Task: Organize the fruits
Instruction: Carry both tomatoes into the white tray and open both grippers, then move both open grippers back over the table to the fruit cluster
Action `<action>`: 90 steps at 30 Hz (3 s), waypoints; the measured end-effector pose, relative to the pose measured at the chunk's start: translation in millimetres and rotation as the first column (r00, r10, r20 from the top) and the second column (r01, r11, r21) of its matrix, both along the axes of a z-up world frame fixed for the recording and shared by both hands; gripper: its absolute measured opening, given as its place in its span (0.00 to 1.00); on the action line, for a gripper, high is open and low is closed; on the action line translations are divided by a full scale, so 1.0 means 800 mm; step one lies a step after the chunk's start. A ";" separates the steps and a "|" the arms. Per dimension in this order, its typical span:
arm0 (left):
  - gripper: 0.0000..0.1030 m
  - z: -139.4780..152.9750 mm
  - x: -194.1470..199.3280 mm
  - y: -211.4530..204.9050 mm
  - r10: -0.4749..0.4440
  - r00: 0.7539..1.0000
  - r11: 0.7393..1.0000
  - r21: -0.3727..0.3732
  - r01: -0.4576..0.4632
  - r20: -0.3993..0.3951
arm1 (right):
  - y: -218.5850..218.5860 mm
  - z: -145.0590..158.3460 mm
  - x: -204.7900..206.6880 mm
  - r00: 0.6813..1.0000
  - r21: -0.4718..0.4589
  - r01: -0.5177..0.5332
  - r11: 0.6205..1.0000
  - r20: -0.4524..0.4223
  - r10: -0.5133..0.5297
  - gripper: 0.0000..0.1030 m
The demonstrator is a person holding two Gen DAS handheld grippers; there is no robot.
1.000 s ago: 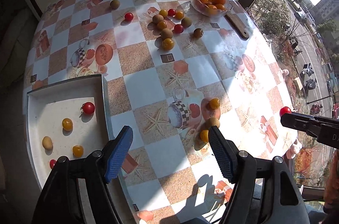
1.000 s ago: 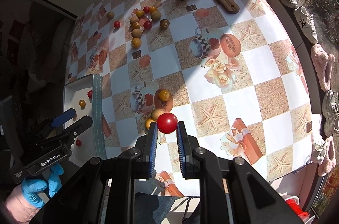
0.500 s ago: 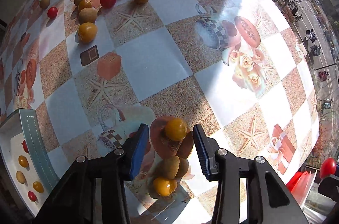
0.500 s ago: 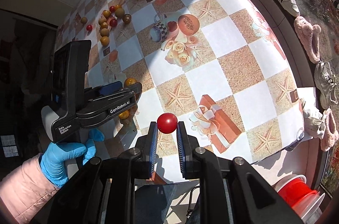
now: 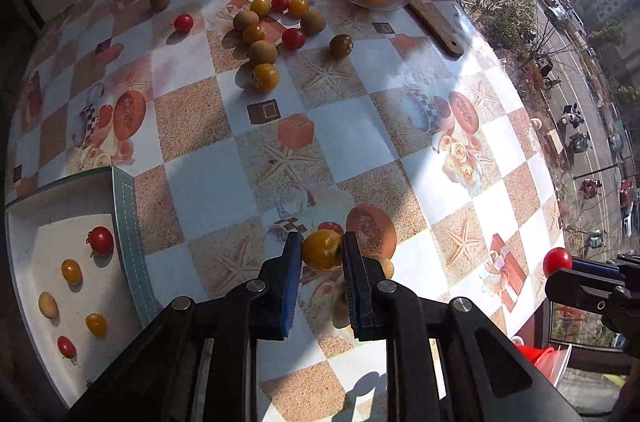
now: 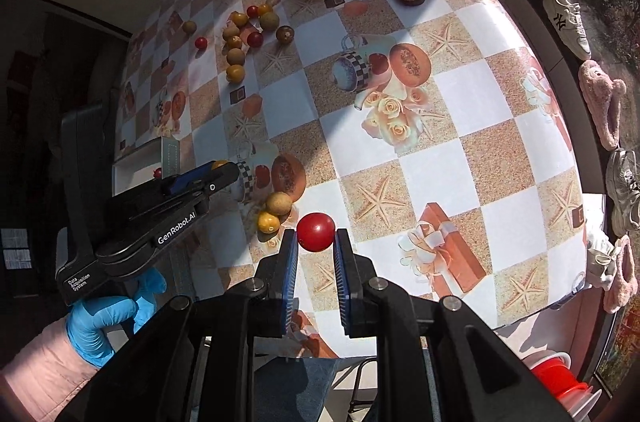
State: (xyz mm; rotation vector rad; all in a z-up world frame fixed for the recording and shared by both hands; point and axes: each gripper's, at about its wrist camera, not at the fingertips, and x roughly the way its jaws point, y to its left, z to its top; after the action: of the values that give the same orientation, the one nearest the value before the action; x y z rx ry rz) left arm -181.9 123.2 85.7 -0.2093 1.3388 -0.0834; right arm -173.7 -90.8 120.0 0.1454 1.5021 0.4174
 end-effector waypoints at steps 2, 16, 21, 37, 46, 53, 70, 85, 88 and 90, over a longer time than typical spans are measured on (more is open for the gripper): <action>0.21 0.010 -0.019 0.024 0.043 0.999 0.999 0.003 -0.043 0.014 | 0.021 0.002 0.000 0.999 0.005 -0.037 0.999 0.005 0.037 0.19; 0.21 -0.009 -0.188 0.170 0.419 0.907 0.908 0.041 -0.418 -0.035 | 0.214 -0.004 -0.032 0.918 0.023 -0.396 0.918 -0.007 0.396 0.19; 0.21 -0.037 -0.217 0.189 0.476 0.876 0.879 0.048 -0.474 -0.072 | 0.282 -0.024 -0.052 0.864 0.023 -0.500 0.865 -0.044 0.501 0.19; 0.21 -0.075 -0.207 0.183 0.467 0.881 0.882 0.100 -0.460 -0.077 | 0.406 -0.112 -0.057 0.774 -0.110 -0.633 0.766 -0.110 0.624 0.19; 0.26 -0.078 -0.201 0.175 0.429 0.900 0.899 0.138 -0.416 -0.079 | 0.423 -0.143 -0.055 0.773 -0.178 -0.634 0.753 -0.133 0.620 0.22; 0.75 -0.070 -0.199 0.172 0.421 0.905 0.895 0.194 -0.402 -0.065 | 0.440 -0.136 -0.052 0.767 -0.146 -0.642 0.753 -0.125 0.629 0.62; 0.75 0.016 -0.124 0.153 0.333 0.943 0.922 0.201 -0.330 0.023 | 0.259 -0.056 0.047 0.948 -0.149 -0.311 0.939 0.025 0.318 0.79; 0.75 -0.019 0.086 0.065 0.255 0.967 0.963 0.083 -0.256 0.021 | 0.123 -0.090 0.176 0.993 -0.211 -0.083 0.974 0.062 0.098 0.79; 0.75 -0.040 0.110 0.060 0.257 0.966 0.962 0.089 -0.257 0.013 | 0.122 -0.098 0.194 0.993 -0.200 -0.079 0.977 0.067 0.094 0.79; 0.75 -0.052 0.121 0.058 0.257 0.966 0.962 0.091 -0.256 0.009 | 0.126 -0.104 0.205 0.993 -0.192 -0.078 0.978 0.070 0.093 0.78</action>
State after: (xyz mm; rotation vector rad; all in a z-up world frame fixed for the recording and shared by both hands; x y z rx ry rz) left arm -85.4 169.3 44.2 -0.3034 1.3047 0.1970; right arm -9.6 9.8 36.5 -0.0845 1.4650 0.3430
